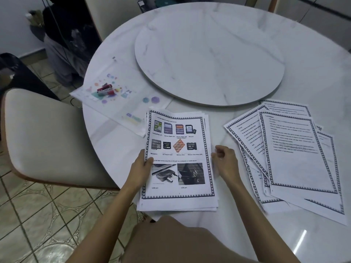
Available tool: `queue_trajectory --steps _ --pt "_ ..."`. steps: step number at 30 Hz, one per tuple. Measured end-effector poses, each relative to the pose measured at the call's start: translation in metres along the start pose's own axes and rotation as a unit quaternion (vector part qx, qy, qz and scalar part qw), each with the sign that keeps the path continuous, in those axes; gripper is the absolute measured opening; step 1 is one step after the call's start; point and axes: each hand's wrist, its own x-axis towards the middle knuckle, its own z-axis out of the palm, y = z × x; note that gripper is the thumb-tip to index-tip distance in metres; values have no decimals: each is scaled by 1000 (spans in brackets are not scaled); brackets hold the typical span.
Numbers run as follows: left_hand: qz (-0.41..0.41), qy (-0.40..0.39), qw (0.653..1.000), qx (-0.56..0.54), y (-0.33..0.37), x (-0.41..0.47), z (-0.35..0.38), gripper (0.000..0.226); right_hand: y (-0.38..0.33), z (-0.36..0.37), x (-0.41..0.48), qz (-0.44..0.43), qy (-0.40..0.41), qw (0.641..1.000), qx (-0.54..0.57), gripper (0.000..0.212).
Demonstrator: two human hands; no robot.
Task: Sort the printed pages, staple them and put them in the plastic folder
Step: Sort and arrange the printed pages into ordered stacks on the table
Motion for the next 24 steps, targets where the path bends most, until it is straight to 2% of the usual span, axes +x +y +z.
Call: queue_trajectory --steps 4,10,15,19,24 --pt "40 -3 996 -82 4 -5 -1 29 -6 0 -8 1 -7 999 35 44" --pt "0 7 977 -215 4 -9 -8 27 -19 -2 -15 -7 11 993 117 25" --pt "-29 7 977 -210 -6 -15 -9 25 -19 9 -13 60 -12 987 148 18" --pt "-43 17 978 -205 -9 -17 -8 24 -18 19 -14 52 -3 992 119 8" --pt "-78 23 972 -221 -13 -13 -17 26 -16 18 -15 28 26 996 82 16"
